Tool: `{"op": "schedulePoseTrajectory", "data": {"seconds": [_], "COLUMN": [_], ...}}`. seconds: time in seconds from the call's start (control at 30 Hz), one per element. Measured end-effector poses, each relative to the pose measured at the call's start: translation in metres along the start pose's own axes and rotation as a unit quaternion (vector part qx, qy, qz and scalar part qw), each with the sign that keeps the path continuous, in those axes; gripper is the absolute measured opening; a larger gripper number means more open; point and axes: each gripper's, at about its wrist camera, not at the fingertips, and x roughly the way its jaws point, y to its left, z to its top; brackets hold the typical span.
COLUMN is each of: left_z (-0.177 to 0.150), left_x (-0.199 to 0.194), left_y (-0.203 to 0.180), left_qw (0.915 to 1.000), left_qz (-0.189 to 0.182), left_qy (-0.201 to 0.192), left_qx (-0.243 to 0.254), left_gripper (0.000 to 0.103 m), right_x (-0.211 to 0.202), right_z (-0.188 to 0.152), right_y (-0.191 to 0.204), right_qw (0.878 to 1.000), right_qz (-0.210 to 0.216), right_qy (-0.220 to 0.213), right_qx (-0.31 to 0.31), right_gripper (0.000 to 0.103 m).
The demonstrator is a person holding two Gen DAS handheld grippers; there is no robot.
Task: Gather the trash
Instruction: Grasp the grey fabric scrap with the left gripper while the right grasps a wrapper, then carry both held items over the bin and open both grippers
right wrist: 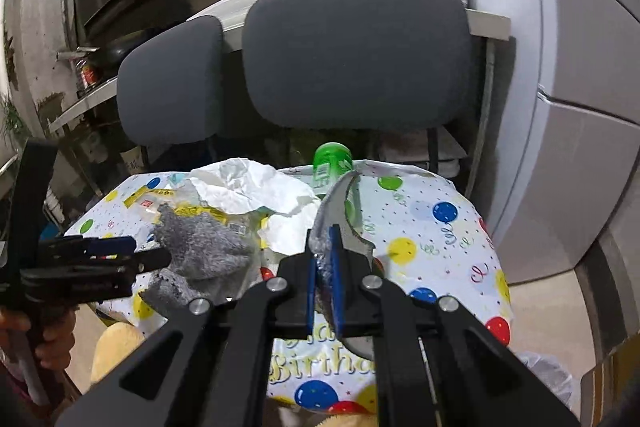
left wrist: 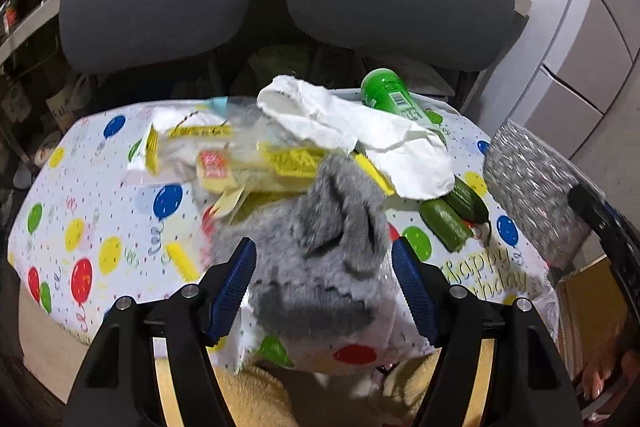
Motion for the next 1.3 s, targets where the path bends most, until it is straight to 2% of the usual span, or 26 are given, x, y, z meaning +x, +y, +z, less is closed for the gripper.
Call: {"op": "schedulePoseTrajectory", "data": {"seconds": [0.13,0.33,0.4,0.47,0.5,0.53,0.57,0.8,0.93,1.1,1.23,1.3], "left_z": [0.008,0.013,0.012,0.011,0.011,0.012,0.013,0.034,0.042,0.043,0.038,0.035], "left_x": [0.017,0.051,0.058,0.059,0.057,0.051,0.046,-0.005,-0.037,-0.08,-0.113,-0.122], "left_y": [-0.004,-0.007,-0.007,-0.006,-0.005,-0.004,-0.003,0.006,0.013,0.015,0.008,0.002], "left_qw": [0.9998,0.9995,0.999,0.9988,0.999,0.9992,0.9993,0.9987,0.9952,0.9863,0.9827,0.9829], "left_qz": [-0.014,0.004,0.005,0.007,0.003,-0.006,-0.011,-0.046,-0.083,-0.142,-0.14,-0.115], "left_qy": [0.011,0.031,0.044,0.049,0.045,0.04,0.035,-0.023,-0.048,-0.077,-0.12,-0.144], "left_qx": [-0.005,-0.003,-0.002,-0.001,-0.001,-0.001,0.0,-0.005,-0.019,-0.032,-0.019,-0.006], "left_gripper": [0.072,0.07,0.061,0.04,0.034,0.02,0.017,0.013,0.013,0.013,0.013,0.013], "right_x": [-0.002,0.004,0.004,0.002,0.001,0.0,-0.001,-0.008,-0.012,-0.022,-0.031,-0.036], "right_z": [-0.005,-0.012,-0.013,-0.013,-0.013,-0.013,-0.013,-0.015,-0.016,-0.017,-0.017,-0.016], "right_y": [-0.008,-0.011,-0.01,-0.009,-0.009,-0.009,-0.009,-0.008,-0.008,-0.01,-0.011,-0.012], "right_qw": [1.0,1.0,1.0,1.0,1.0,1.0,1.0,1.0,1.0,0.999,0.999,0.999], "right_qz": [-0.004,0.002,0.005,0.006,0.006,0.007,0.007,0.012,0.014,0.012,0.011,0.011], "right_qy": [-0.001,0.009,0.009,0.007,0.005,0.003,0.002,-0.005,-0.006,-0.014,-0.023,-0.027], "right_qx": [0.008,0.013,0.014,0.013,0.013,0.013,0.014,0.02,0.025,0.03,0.032,0.032], "right_gripper": [0.007,0.007,0.007,0.007,0.007,0.007,0.007,0.007,0.007,0.007,0.007,0.007]}}
